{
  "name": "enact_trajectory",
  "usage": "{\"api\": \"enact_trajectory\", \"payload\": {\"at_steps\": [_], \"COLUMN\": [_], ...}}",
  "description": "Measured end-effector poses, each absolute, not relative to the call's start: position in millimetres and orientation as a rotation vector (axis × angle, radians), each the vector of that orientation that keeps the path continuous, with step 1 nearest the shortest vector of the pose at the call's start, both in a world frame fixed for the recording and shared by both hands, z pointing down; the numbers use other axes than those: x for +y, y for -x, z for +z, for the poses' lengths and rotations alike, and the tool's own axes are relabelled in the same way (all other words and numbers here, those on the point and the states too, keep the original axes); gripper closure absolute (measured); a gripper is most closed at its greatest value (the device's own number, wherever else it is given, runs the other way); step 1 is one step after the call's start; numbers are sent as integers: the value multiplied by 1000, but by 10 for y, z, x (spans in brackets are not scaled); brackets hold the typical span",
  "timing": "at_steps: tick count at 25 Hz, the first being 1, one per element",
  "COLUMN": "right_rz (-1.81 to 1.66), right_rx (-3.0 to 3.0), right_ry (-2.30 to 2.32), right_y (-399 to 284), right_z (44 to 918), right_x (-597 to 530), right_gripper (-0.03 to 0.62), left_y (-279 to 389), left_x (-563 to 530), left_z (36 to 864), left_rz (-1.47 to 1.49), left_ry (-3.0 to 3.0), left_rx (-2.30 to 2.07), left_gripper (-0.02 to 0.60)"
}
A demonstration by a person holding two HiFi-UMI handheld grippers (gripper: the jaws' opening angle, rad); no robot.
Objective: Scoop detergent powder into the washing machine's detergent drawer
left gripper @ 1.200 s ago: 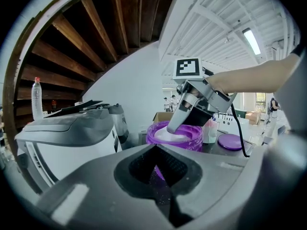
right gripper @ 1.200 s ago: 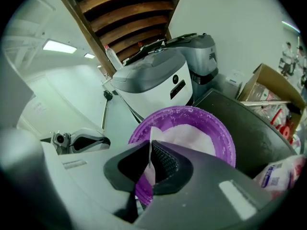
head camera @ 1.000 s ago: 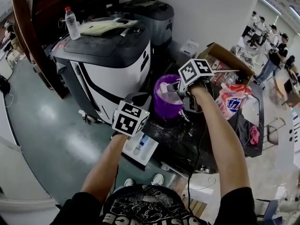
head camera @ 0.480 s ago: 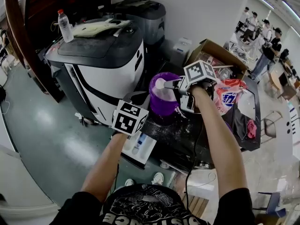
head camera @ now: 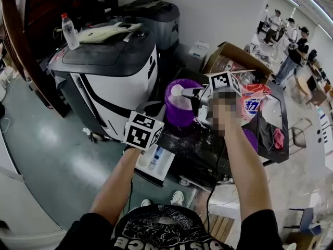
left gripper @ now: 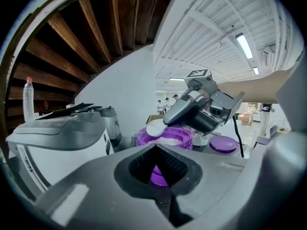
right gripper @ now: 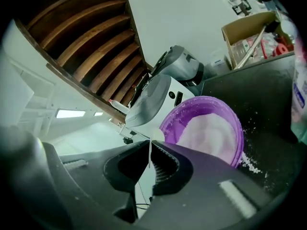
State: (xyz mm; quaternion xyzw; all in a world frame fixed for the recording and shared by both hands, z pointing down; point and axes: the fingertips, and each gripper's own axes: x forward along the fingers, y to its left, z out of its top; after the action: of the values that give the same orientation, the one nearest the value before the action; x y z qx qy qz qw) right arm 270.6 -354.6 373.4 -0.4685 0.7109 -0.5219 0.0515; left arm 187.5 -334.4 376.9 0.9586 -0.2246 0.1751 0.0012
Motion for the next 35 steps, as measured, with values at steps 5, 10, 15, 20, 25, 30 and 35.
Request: {"api": "enact_trajectory", "payload": {"at_steps": [5, 10, 15, 20, 25, 30, 35], "right_rz": [-1566, -1540, -1499, -1451, -1418, -1385, -1363], "right_rx": [2044, 1912, 1794, 1721, 1675, 1641, 1619], "right_ry": [1361, 1263, 1186, 1116, 1093, 1075, 1057], "right_y": [-2722, -2697, -2667, -2612, -2488, -2362, -2232], "right_z": [3674, 3696, 3689, 3676, 3673, 3678, 3673], "right_x": [-3483, -3399, -3308, -3212, -3117, -3042, -2992], "right_gripper": [554, 554, 554, 554, 554, 554, 554], "left_y": [-1858, -1830, -1783, -1708, -1583, -1443, -1341], "left_x": [-3293, -3241, -3195, -3158, -3150, -3157, -3181], "left_z": [3746, 3750, 3769, 3788, 3802, 3831, 3814], "left_rz": [548, 547, 551, 547, 537, 529, 501], "left_ry": [-3024, -3041, -3053, -3060, -3063, -3063, -3060], "left_rx": [-683, -658, -634, -606, -583, -562, -542], "left_gripper": [580, 580, 580, 580, 580, 580, 580]}}
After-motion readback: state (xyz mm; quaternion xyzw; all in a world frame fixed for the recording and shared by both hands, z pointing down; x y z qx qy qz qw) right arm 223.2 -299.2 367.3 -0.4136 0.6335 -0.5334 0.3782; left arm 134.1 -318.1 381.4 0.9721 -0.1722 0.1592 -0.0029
